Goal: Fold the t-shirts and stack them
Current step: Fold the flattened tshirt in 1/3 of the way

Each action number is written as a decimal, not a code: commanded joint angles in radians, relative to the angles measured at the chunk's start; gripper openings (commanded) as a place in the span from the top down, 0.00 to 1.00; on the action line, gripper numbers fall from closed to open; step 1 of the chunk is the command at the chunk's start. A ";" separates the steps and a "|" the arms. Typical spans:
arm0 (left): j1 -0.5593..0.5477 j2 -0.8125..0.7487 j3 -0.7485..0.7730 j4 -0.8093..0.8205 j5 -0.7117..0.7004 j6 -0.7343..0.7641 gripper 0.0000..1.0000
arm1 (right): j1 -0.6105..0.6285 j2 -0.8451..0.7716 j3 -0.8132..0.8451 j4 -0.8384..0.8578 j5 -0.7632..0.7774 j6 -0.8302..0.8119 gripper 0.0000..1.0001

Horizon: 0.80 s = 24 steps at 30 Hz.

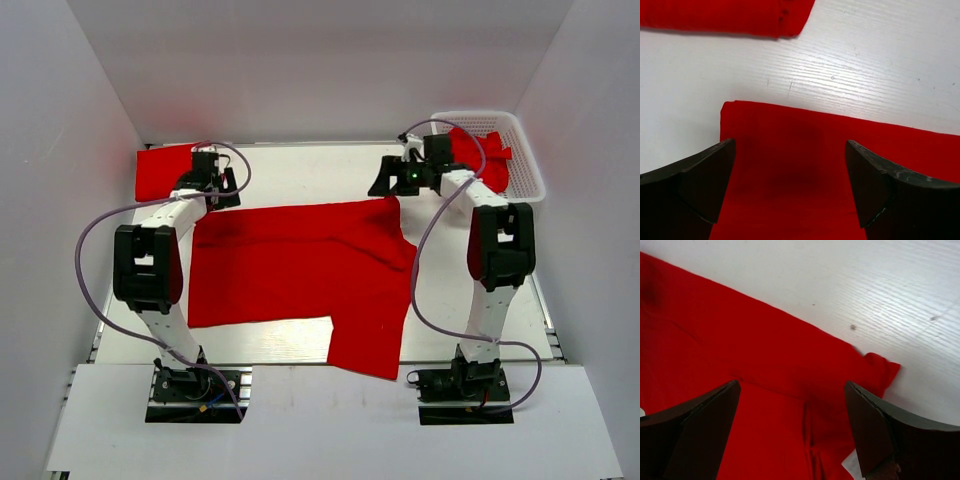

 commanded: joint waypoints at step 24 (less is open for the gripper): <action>-0.006 0.229 0.025 0.031 0.021 -0.028 0.00 | -0.045 0.216 -0.008 0.252 0.251 0.325 0.10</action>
